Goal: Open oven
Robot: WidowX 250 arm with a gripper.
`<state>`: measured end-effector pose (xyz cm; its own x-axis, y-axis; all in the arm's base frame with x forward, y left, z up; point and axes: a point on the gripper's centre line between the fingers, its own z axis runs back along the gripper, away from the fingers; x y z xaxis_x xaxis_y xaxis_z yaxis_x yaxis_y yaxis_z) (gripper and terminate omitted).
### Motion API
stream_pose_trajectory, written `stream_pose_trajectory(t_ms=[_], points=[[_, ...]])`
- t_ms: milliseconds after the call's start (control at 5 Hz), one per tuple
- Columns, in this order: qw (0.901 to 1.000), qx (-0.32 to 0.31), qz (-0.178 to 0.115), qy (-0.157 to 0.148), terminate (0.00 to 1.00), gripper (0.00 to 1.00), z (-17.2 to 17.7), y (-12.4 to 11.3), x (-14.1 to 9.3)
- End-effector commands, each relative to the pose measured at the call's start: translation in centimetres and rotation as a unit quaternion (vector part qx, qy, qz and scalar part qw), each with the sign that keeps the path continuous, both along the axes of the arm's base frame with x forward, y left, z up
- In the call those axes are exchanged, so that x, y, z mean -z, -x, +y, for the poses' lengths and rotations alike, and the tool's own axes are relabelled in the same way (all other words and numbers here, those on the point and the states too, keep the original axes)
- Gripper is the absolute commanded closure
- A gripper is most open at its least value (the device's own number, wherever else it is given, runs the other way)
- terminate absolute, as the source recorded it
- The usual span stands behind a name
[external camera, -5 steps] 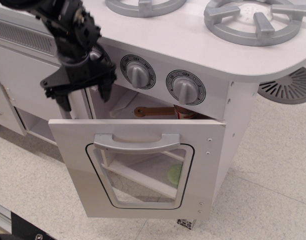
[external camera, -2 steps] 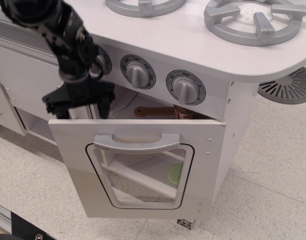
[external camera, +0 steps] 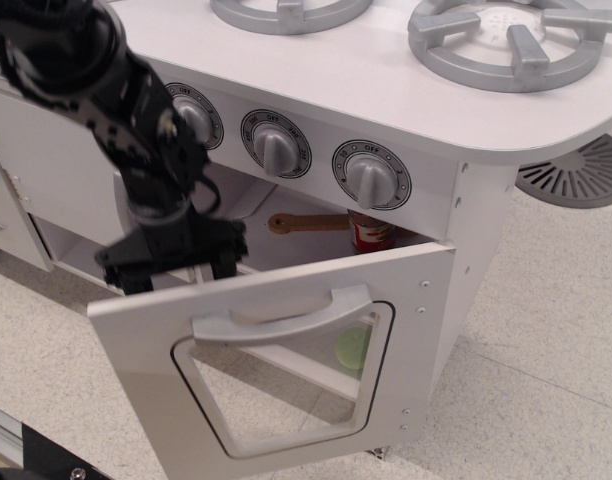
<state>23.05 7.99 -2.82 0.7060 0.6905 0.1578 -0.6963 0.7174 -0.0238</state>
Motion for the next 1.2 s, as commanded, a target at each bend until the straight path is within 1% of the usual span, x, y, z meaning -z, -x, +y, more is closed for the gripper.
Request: stream_pose_trajectory(t_ms=[0, 200, 400, 1000], points=[[0.9853, -0.128, -0.029, 0.110, 0.00, 0.00, -5.3, 1.1, -2.1], [0.9776, -0.167, 0.001, 0.129, 0.00, 0.00, -7.0, 1.8, -3.1], [0.9739, -0.182, 0.071, 0.115, 0.00, 0.00, -8.2, 2.4, -3.4], [0.9739, -0.182, 0.071, 0.115, 0.00, 0.00, -8.2, 2.4, -3.4]])
